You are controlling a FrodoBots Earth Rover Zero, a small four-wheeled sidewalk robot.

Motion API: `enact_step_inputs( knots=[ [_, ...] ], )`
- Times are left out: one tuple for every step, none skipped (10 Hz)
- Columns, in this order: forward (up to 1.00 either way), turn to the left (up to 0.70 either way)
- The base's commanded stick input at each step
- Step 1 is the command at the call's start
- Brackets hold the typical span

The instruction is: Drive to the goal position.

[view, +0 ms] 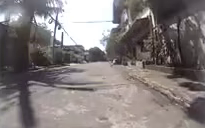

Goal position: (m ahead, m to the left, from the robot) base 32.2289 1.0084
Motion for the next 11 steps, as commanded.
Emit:
enact_step_inputs(
  knots=[
    [1.0, 0.0],
    [1.0, 0.0],
    [1.0, 0.0],
    [1.0, 0.0],
    [1.0, 0.0],
    [1.0, 0.0],
    [1.0, 0.0],
    [1.0, 0.0],
    [1.0, 0.0],
    [1.0, 0.0],
    [1.0, 0.0]
  ],
)
